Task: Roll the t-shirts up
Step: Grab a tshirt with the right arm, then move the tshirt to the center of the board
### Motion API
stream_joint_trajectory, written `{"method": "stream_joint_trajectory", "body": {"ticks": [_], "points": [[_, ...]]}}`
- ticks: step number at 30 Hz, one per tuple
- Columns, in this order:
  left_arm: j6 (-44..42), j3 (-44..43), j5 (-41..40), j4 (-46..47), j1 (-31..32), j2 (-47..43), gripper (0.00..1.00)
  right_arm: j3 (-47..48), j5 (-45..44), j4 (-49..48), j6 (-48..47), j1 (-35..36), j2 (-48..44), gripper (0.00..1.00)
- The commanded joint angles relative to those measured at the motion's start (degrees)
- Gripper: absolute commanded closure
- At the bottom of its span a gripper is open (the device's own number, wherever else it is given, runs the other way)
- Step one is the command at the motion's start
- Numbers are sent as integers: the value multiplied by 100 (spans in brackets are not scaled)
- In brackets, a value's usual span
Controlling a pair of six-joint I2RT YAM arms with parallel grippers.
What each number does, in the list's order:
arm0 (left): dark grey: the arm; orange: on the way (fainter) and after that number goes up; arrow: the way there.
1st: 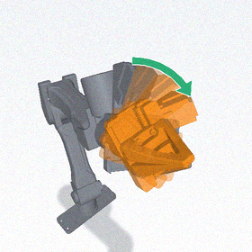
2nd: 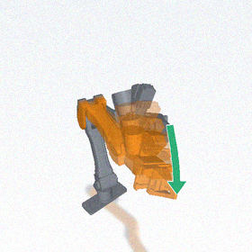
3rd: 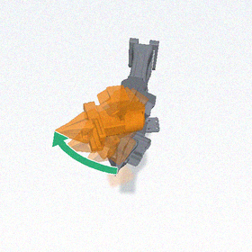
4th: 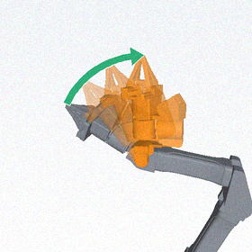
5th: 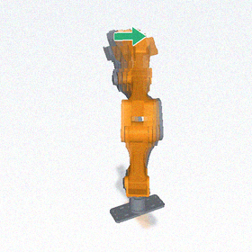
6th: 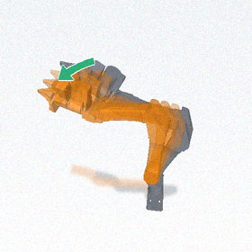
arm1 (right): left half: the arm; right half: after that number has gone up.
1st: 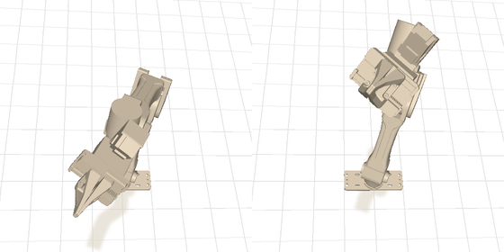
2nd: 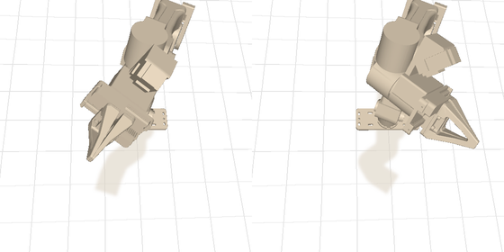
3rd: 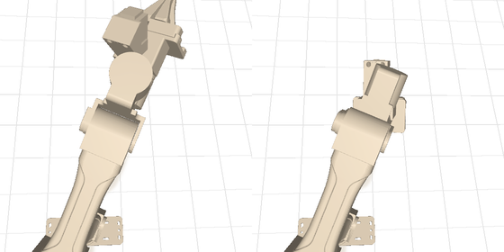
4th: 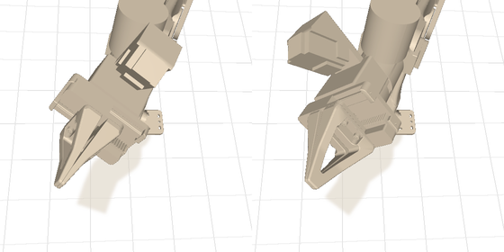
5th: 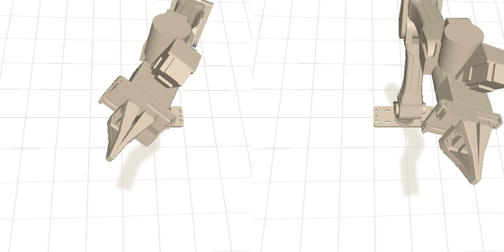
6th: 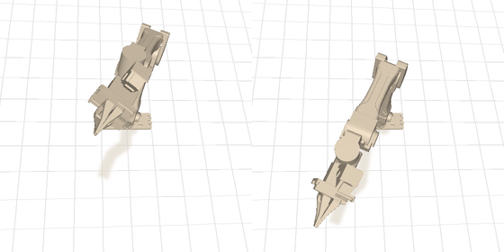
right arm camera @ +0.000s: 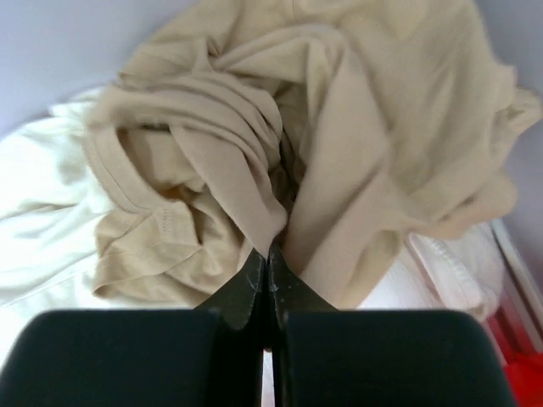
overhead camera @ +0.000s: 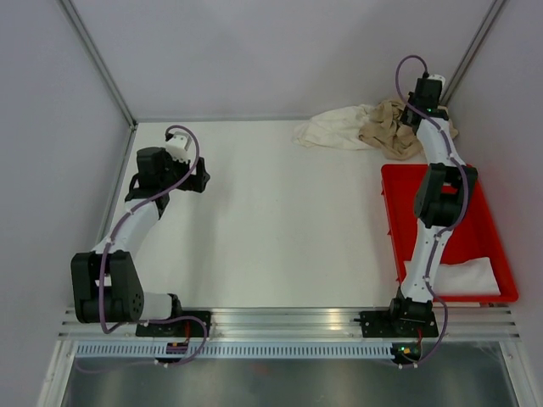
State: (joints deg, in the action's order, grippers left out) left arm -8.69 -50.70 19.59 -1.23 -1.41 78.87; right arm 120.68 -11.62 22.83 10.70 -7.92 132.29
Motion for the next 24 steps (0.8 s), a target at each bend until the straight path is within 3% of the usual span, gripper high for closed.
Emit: {"method": "stream_joint_trajectory", "body": {"ticks": [1, 8, 11, 18, 24], "points": [[-282, -28, 18, -263, 18, -363, 4, -307, 467, -700, 204, -25, -1537, 100], [-502, -326, 650, -1308, 18, -662, 1, -1362, 1843, -2647, 819, 36, -3787, 100], [-529, -432, 809, -1643, 18, -838, 1, -1311, 2293, -3204, 978, 246, -4595, 100], [-450, -459, 783, -1810, 9, -1426, 0, -828, 3796, -4339, 2189, 783, -5204, 100], [-336, -503, 389, -1836, 9, -1918, 0, -1089, 4255, -4691, 2911, 1723, -5292, 100]]}}
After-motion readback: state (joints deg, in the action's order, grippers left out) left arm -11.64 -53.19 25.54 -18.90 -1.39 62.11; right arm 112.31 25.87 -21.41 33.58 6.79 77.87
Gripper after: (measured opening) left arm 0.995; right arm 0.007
